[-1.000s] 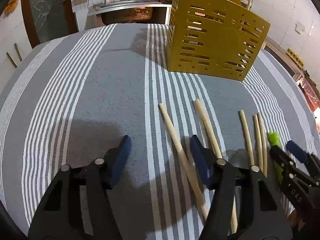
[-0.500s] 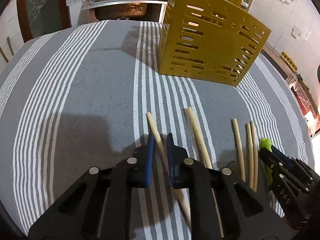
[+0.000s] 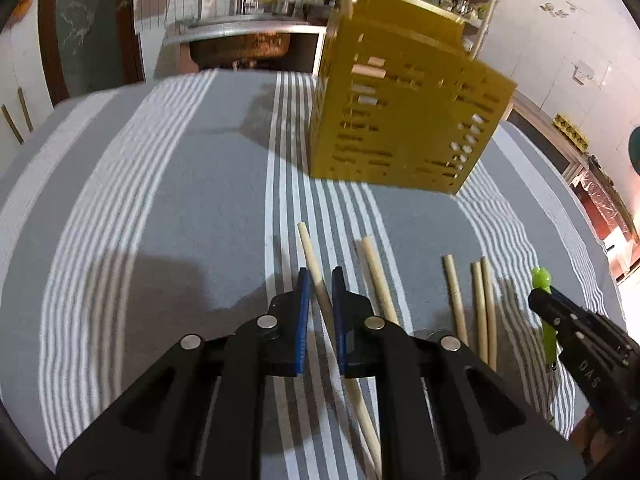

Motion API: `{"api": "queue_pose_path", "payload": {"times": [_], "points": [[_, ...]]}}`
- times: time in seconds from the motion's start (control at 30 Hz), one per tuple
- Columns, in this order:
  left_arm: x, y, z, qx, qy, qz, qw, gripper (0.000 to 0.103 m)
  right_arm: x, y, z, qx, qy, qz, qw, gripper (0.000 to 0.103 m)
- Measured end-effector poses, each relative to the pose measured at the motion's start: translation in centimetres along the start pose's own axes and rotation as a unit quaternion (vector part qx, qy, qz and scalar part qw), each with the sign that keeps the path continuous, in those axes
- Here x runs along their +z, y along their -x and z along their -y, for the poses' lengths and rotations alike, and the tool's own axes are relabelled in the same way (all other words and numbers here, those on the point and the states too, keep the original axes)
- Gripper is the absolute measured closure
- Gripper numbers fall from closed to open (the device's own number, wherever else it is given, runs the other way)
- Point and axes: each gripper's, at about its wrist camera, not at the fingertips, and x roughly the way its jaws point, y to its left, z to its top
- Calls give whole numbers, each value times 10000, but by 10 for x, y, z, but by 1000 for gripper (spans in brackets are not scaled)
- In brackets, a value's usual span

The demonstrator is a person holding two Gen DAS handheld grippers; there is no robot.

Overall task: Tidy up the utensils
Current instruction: 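Grasp a chopstick with the left gripper while the right gripper grasps the green bear-handled fork, then carry the chopstick and fork upright and lower both into the yellow holder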

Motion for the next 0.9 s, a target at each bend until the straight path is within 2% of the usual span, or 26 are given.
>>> {"api": "queue_pose_path", "payload": {"times": [0.33, 0.67, 0.9], "points": [[5, 51, 9, 42, -185, 833, 9963, 95, 7, 35, 8, 209, -79, 609, 9979, 87], [6, 108, 13, 163, -406, 1793, 9828, 96, 15, 78, 6, 256, 16, 1359, 9904, 87], [8, 132, 7, 256, -424, 2124, 9759, 98, 15, 99, 1, 266, 136, 1665, 9856, 87]]}}
